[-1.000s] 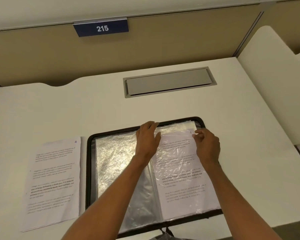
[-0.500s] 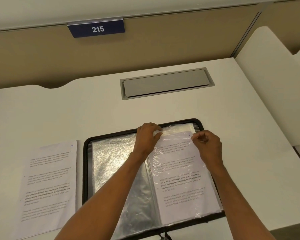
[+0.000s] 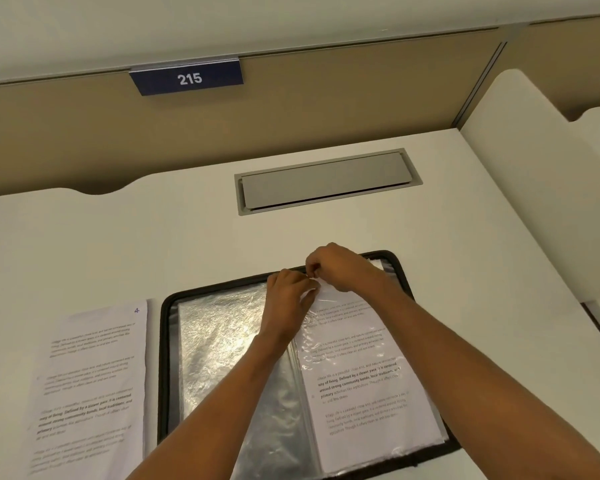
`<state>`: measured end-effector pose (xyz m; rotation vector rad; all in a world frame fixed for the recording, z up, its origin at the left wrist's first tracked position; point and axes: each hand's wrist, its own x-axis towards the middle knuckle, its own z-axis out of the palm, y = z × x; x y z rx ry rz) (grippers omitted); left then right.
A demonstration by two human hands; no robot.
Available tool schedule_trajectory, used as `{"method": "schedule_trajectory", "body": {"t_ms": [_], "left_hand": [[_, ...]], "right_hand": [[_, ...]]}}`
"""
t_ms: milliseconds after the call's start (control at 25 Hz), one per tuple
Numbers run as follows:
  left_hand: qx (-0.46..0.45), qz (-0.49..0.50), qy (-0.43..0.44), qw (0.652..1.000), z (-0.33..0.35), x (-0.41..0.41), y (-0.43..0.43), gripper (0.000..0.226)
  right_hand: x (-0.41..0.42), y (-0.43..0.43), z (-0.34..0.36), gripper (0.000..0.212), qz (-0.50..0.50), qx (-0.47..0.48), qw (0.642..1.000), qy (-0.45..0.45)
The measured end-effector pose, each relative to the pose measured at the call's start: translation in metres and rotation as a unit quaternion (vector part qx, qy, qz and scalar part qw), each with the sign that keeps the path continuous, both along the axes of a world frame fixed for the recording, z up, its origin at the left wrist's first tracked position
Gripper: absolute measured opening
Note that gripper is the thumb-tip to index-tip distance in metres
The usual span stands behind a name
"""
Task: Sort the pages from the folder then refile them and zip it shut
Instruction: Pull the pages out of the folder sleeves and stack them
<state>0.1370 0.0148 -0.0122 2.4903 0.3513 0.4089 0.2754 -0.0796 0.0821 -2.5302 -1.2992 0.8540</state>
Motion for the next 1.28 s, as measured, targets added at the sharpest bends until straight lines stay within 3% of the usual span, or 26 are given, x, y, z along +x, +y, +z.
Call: {"method": "schedule_trajectory", "body": {"t_ms": [120,240,360,520,680,800,1000,1120,1280], "left_hand": [[-0.015,0.022,-0.013,1.000,0.002,-0.005,-0.004,0.018],[-0.025,0.067,-0.009,0.997,0.010,-0.018,-0.025,0.026],[0.024,0.044,0.033,0.998,0.004,-0.042,-0.065,0.031],[0.026,0.034,0.129,0.991,-0.011,-0.069,-0.106,0.052],[0.109,-0.073,0.148,0.980,-0.021,-0.086,-0.129,0.057],[0.127,-0.084,0.158,0.976,-0.021,-0.090,-0.137,0.057],[0.143,-0.088,0.164,0.972,-0.020,-0.091,-0.136,0.058],[0.148,-0.085,0.163,0.972,-0.021,-0.092,-0.137,0.059],[0.149,-0.081,0.161,0.972,-0.021,-0.093,-0.139,0.059]], "right_hand": [[0.005,0.013,-0.006,0.016,0.082,-0.123,0.988,-0.053],[0.008,0.014,-0.009,0.009,0.086,-0.133,0.985,-0.064],[0.010,0.012,-0.017,0.020,0.087,-0.146,0.982,-0.081],[0.009,0.007,-0.026,0.017,0.115,-0.147,0.978,-0.098],[0.015,0.006,-0.029,0.029,0.126,-0.123,0.973,-0.147],[0.022,0.007,-0.032,0.033,0.112,-0.097,0.967,-0.206],[0.030,0.007,-0.031,0.023,0.092,-0.102,0.977,-0.164],[0.037,0.013,-0.025,0.016,0.044,-0.025,0.979,-0.196],[0.045,0.019,-0.015,0.031,0.049,-0.068,0.982,-0.167]]}}
